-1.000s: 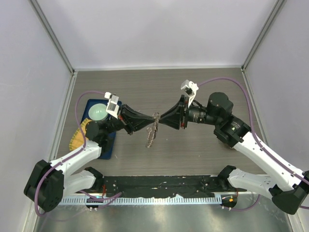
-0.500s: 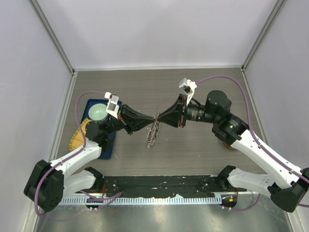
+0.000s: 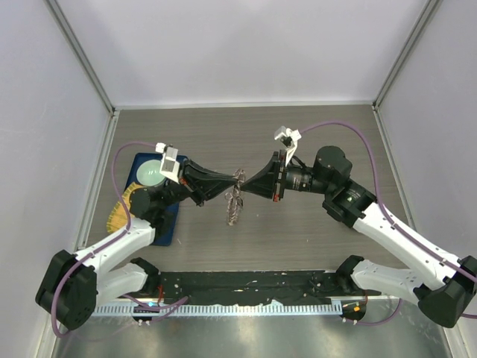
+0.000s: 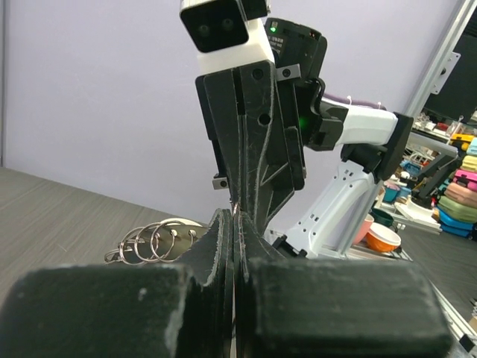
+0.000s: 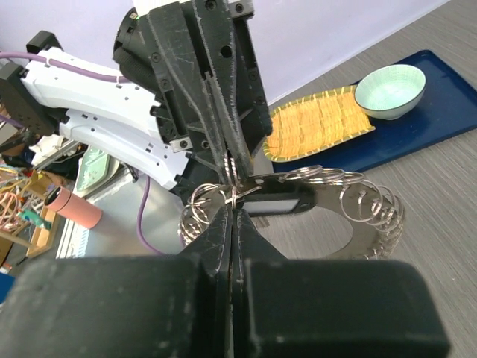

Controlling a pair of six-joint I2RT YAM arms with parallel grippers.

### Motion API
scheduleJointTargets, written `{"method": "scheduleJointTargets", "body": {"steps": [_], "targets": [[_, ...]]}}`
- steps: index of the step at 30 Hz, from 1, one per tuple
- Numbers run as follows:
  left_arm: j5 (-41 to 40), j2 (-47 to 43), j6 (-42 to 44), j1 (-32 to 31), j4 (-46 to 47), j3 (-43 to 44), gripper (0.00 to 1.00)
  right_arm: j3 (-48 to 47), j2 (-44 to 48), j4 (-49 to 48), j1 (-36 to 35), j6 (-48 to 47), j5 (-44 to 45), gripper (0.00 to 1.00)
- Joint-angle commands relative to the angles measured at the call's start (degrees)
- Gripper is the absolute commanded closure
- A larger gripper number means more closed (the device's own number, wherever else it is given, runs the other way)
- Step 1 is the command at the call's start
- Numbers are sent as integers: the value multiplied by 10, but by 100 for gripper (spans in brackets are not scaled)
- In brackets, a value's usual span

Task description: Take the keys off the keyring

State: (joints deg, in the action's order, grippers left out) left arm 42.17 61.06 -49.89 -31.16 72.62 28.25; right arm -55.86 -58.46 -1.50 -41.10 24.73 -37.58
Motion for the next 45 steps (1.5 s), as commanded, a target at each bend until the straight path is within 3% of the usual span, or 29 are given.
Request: {"method": "scheduleJointTargets", "body": {"steps": [1, 4, 8, 11, 31, 38, 39, 40, 41, 45], "targets": [[-41, -20, 15, 1, 59, 5, 100, 28, 13, -61, -1, 27, 35, 99], [-35, -20, 15, 1, 58, 3, 100, 46, 19, -96, -1, 39, 32, 99], [-30, -23, 16, 1, 53, 0, 100, 40, 30, -100, -2, 35, 37, 77], [-29, -22, 16, 0, 53, 0, 100, 34, 34, -99, -2, 39, 51, 72], [-29, -16, 16, 1, 50, 1, 100, 29, 10, -132, -6, 78, 48, 68], [-29, -16, 15, 0, 50, 4, 100, 28, -7, -139, -18, 84, 52, 73], [-30, -17, 15, 1, 50, 4, 100, 28, -6, -137, -18, 85, 54, 78], [-31, -18, 15, 0, 50, 3, 100, 30, -6, -135, -18, 84, 59, 92], [-34, -22, 16, 0, 51, 1, 100, 35, -4, -136, -19, 83, 62, 97], [-63, -28, 17, 0, 55, -7, 100, 51, 3, -146, -22, 98, 83, 99]]}}
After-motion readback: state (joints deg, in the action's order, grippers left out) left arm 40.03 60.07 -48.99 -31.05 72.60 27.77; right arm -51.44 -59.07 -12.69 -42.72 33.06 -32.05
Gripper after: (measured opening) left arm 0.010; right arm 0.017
